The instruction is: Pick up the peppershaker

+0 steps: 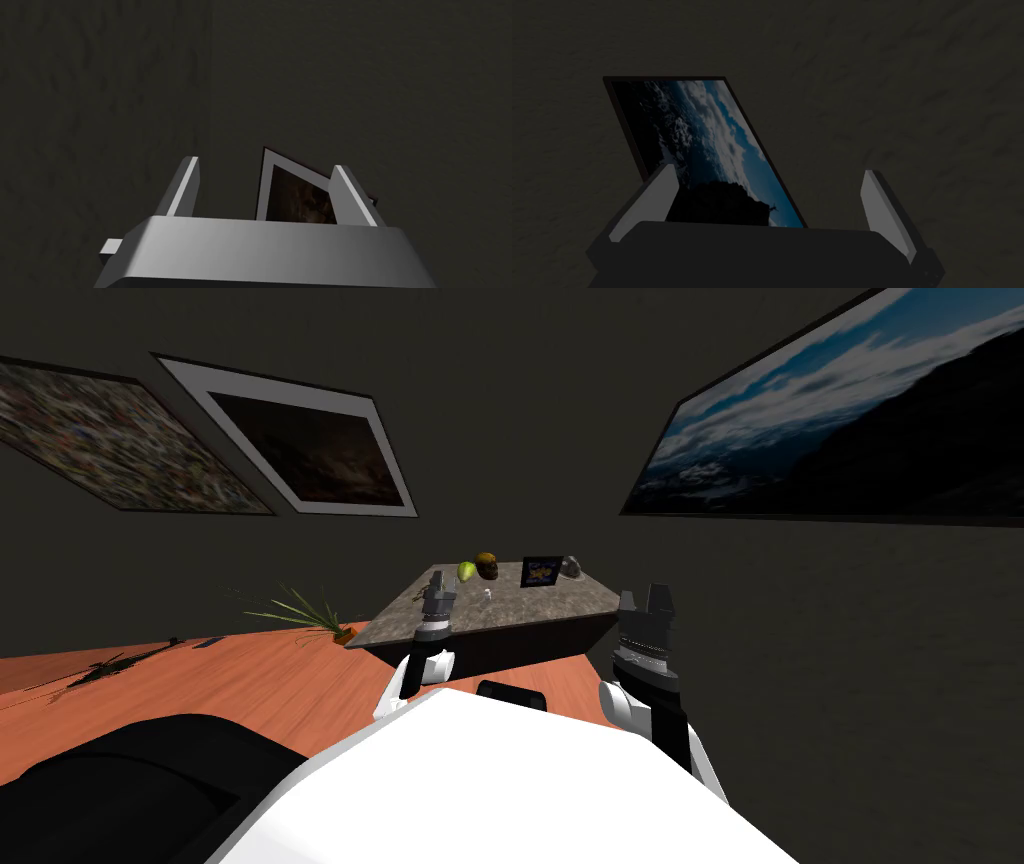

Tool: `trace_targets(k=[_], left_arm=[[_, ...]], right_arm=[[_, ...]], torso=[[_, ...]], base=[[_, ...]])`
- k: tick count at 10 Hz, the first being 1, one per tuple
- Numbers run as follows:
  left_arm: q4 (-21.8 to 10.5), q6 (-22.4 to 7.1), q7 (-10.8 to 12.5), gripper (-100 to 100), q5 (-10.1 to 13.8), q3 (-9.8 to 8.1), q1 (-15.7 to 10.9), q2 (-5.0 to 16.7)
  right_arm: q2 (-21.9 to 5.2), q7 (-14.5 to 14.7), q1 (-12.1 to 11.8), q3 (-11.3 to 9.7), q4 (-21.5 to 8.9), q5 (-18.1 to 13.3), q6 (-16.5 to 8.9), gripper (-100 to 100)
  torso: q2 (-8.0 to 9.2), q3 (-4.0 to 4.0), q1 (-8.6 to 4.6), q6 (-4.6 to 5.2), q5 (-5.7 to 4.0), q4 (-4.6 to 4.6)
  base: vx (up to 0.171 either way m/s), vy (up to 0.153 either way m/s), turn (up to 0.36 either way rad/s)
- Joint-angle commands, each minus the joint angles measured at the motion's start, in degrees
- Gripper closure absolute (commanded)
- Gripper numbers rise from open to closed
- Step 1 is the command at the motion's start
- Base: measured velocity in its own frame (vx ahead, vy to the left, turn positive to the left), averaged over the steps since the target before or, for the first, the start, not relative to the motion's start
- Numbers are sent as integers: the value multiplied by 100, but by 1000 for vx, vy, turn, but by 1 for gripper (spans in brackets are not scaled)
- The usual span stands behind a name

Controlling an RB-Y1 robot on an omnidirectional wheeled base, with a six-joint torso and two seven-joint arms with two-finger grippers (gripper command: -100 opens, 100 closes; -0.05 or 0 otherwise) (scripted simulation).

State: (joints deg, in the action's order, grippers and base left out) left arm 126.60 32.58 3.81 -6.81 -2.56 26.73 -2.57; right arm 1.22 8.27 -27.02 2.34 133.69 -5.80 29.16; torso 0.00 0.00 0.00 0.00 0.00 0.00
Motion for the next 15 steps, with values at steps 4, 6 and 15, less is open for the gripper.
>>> trace_targets(k=[4, 6, 15], left_arm=[[-146, -238, -85, -100, -50, 54, 21, 638], [-293, -469, -166, -100, -100, 103, 35, 988], [-1080, -1627, -561, -100, -350, 311, 52, 2044]], right_arm=[[1, 0, 0, -1, 0, 0, 0, 0], [0, 0, 0, -1, 0, 0, 0, 0], [1, 0, 0, -1, 0, 0, 0, 0]], torso=[[9, 5, -19, 1, -4, 2], [5, 3, -14, 1, -3, 1], [9, 5, -31, 0, -8, 2]], base=[[-16, -39, -58], [-10, -48, -103], [-23, -85, -114]])
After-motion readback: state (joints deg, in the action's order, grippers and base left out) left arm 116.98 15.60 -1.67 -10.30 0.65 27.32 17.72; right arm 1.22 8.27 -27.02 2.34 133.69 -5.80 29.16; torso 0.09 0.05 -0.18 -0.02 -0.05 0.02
